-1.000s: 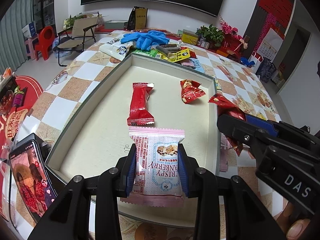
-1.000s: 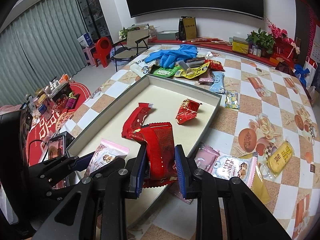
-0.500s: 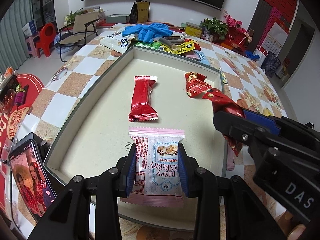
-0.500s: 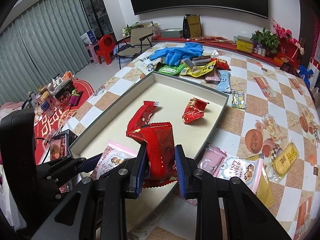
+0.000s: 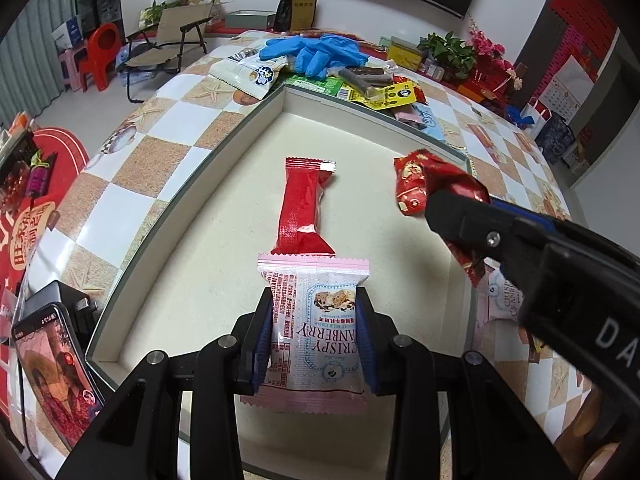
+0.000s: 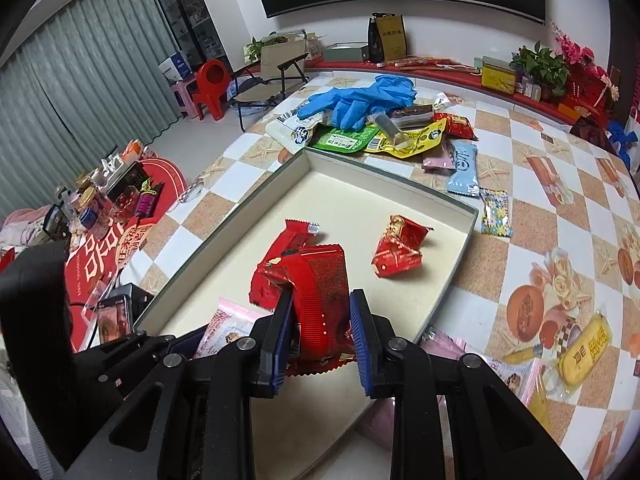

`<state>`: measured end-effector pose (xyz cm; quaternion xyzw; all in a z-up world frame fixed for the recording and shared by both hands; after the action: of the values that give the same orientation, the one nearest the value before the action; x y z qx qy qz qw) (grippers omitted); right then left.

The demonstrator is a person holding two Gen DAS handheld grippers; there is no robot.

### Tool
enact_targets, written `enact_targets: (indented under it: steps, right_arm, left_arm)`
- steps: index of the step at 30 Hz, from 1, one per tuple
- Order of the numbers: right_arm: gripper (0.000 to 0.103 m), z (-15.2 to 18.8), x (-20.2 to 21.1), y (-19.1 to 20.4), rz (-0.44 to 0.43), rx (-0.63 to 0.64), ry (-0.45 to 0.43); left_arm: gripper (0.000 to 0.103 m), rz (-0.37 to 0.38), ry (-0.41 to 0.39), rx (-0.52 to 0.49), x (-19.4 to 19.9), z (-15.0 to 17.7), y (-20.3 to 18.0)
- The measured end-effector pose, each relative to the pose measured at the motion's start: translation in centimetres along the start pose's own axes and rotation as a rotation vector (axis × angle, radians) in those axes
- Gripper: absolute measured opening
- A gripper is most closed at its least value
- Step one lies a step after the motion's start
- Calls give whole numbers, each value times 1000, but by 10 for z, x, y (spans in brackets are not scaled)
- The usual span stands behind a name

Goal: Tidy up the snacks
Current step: 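Carry the cranberry packet over the white tray with the left gripper while the right carries the red packet, then open the left gripper over the tray while the right gripper releases the red packet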

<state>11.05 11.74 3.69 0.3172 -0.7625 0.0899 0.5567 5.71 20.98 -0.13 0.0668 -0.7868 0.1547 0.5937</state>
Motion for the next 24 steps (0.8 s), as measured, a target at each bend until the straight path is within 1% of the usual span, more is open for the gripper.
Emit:
enact_targets:
  steps: [9,17,22,24]
  right_arm:
    - [29,-15,-11,5,14,5,19]
    - [29,-19,-19,0,20,-13,36]
    - [29,-25,-29,-3,23,-27,54]
    - [29,-29,-31,-4,18,-36,57]
  left_arm:
    - [40,-11,14,6,-8,-6,5]
    - [40,5,20,34,-11,-9,18]
    - [41,-28,28,20,-14,-15,16]
    - [44,-46,36,25,-17,-15,17]
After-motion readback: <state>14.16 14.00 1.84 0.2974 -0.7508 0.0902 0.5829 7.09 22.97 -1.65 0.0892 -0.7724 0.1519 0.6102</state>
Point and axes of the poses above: each gripper's, at about its wrist camera, not at the fingertips, and x roughly against the way its jaws point, y to its left, z to its underside, the point moved 5 cm from there along -x, roughly the way its jaws point, and after that the axes turned 14 degrees about y, right-handed, at the moved point
